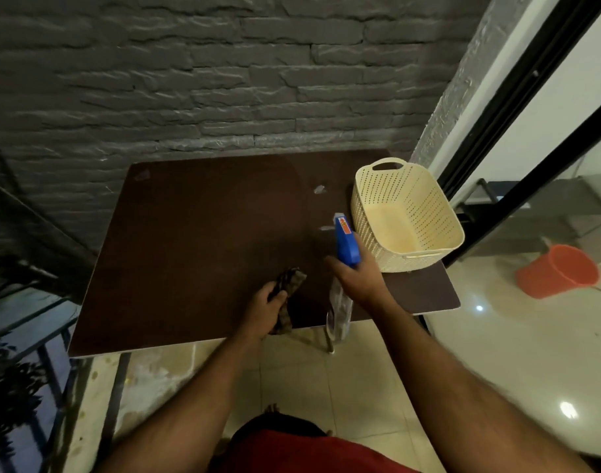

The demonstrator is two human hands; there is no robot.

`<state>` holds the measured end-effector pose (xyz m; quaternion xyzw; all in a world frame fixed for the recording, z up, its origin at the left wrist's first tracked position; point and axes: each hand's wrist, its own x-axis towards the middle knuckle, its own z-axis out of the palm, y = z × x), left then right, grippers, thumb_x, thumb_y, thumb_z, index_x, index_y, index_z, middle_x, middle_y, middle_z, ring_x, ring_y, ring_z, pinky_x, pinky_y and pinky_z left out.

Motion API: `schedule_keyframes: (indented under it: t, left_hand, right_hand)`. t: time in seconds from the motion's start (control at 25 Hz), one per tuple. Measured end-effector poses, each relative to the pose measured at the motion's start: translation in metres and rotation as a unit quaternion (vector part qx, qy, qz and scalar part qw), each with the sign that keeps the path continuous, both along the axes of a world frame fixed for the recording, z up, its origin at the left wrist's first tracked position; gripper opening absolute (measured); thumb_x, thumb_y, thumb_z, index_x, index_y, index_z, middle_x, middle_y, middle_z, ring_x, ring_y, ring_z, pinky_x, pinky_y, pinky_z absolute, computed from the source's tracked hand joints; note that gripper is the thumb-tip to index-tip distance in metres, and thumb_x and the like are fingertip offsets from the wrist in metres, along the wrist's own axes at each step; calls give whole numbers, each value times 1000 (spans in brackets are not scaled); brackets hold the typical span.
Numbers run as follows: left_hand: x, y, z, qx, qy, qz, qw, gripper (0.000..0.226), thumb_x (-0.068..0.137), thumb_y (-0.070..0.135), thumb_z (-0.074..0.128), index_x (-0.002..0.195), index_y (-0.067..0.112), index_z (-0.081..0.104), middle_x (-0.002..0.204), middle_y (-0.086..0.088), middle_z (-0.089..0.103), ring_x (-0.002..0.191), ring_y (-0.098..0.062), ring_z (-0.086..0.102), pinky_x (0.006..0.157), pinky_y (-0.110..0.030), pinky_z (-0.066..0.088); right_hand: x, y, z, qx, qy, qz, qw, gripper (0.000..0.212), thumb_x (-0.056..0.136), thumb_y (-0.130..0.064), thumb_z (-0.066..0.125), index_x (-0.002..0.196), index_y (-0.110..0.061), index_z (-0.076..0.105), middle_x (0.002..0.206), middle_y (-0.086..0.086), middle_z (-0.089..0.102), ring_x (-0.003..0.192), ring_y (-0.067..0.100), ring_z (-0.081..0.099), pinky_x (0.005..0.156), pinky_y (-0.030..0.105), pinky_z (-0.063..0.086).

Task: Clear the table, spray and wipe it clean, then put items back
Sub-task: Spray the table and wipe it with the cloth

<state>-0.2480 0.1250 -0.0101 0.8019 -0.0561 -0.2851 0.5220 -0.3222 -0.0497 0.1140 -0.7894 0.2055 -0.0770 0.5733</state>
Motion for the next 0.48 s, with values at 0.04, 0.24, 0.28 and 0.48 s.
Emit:
schedule_keyframes:
  t: [0.04,0.24,0.28,0.48]
  left_hand:
    - [-2,-5,5,-19,19,18,999,30,99,20,48,128,14,54,116,-5,61,105,-20,58,83,-30,47]
    - [4,-40,16,-33,68,2,997,34,99,26,49,132,19,51,123,-3,59,111,-19,56,91,-34,47]
    - [5,-48,18,-31,69,-7,997,33,99,26,50,131,19,51,123,-3,58,109,-18,55,89,-32,46]
    - [2,-80,9,2,83,-1,997,31,97,27,52,127,19,51,118,0,57,103,-17,54,84,-33,46]
  right_hand:
    - [-3,-6,2,-13,-2,-12,1000,27,87,-12,65,100,-31,51,88,-3,58,77,11,58,66,18,49]
    - [-17,-38,4,-68,9,-70,995,22,88,-17,65,106,-9,55,90,6,61,84,27,60,80,46,52]
    - [-18,-44,5,-75,12,-74,994,23,88,-18,65,107,-8,55,92,9,61,87,29,60,81,47,51]
    - [-29,-79,3,-69,30,-56,996,34,90,-20,64,122,-20,52,107,-1,61,97,15,61,92,39,51]
